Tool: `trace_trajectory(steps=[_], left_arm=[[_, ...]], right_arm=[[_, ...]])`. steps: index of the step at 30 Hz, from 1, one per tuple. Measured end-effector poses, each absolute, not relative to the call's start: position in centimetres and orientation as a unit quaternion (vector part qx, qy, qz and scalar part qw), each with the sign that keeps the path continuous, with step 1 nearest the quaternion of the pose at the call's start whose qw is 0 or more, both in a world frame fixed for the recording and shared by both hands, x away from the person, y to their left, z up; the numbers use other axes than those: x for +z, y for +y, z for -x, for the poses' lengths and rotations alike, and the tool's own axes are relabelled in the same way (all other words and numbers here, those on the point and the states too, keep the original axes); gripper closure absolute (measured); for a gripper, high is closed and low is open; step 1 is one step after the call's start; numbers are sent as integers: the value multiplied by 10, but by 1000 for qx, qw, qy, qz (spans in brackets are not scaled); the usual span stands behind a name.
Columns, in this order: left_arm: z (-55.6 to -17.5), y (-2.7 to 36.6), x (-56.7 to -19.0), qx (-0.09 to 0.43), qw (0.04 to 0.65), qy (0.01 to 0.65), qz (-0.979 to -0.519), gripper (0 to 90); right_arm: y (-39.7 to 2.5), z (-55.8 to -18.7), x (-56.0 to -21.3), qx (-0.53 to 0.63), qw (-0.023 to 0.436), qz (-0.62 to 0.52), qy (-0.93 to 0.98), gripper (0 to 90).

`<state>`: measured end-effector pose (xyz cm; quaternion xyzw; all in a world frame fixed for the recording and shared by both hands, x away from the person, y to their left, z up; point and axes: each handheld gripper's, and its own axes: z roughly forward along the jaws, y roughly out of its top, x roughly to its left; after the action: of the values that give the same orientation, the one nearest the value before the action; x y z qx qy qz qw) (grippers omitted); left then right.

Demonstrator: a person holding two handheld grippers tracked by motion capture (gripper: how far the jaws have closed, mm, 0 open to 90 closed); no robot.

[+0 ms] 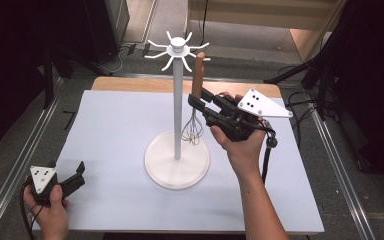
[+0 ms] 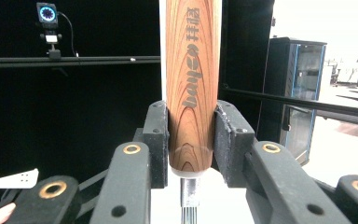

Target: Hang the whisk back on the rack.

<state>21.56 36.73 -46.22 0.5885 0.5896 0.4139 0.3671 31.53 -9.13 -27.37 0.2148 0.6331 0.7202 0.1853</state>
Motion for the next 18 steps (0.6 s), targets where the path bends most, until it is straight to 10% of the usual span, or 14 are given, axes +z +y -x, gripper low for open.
trace_trajectory(steps=[18], left_arm=[[-216,367,-462,415,367,587,-590,144]], right_arm=[[-105,-311,-277,690,231,-245,641,570]])
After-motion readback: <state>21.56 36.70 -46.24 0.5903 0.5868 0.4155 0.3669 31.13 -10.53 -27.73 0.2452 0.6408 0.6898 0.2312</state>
